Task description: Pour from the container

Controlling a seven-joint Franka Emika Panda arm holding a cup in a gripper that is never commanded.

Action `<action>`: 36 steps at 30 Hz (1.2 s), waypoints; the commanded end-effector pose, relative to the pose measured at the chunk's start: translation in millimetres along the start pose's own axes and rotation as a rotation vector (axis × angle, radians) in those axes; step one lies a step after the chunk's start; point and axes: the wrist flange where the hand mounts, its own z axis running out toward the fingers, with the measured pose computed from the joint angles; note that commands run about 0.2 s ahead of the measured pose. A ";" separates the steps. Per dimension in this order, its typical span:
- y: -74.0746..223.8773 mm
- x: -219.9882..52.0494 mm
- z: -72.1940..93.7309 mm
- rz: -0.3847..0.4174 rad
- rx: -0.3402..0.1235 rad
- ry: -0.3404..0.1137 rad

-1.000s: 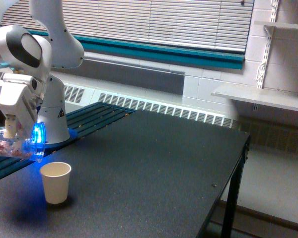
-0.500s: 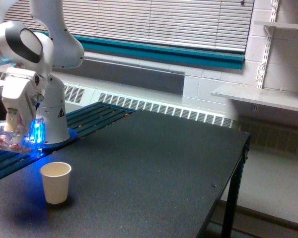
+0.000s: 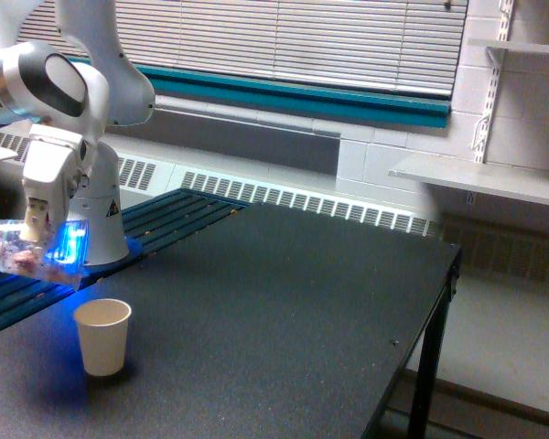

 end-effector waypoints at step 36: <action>-5.6 -3.4 -7.7 -0.033 -0.012 -0.006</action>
